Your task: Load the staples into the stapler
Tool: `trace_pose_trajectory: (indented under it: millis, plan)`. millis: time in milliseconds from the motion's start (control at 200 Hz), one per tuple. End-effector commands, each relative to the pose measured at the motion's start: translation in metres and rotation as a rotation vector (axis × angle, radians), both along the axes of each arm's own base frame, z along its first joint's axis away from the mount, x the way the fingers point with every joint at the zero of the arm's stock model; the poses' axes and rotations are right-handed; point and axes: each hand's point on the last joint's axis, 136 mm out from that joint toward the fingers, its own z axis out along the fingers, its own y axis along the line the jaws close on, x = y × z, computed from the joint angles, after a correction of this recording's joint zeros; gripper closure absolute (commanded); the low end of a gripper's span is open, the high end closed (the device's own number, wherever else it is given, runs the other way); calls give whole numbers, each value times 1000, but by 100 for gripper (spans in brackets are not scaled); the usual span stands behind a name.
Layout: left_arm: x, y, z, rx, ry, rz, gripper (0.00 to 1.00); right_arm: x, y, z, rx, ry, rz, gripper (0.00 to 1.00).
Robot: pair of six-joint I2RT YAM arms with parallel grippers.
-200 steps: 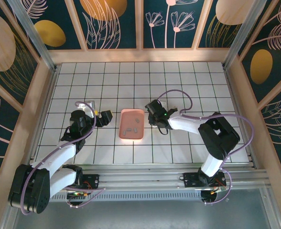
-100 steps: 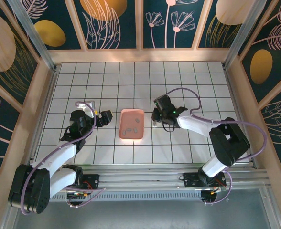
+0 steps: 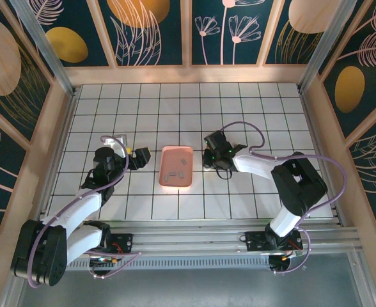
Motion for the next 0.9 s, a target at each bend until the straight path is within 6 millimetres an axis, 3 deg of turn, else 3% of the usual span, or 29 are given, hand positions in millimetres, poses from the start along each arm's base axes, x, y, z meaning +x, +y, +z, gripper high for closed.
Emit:
trace_pose_trajectory:
  millis: [0, 250, 465, 671, 766, 896]
  plan:
    - [5, -2, 13, -2, -32, -13, 7, -2, -8, -15, -26, 26, -23, 87]
    - [5, -2, 12, -3, -28, -10, 7, -1, -9, -13, -44, 23, -20, 88]
    - [5, 1, 9, -9, -18, 7, 7, 10, 0, 32, -69, -71, 18, 81]
    - [4, 9, -4, -6, 44, 62, 7, 15, 33, 73, -124, -131, 153, 73]
    - [3, 13, -15, -19, 100, 97, 7, 15, 51, 82, -169, -140, 228, 72]
    - [-1, 14, -38, -38, 209, 122, 6, 12, 78, 80, -195, -105, 337, 68]
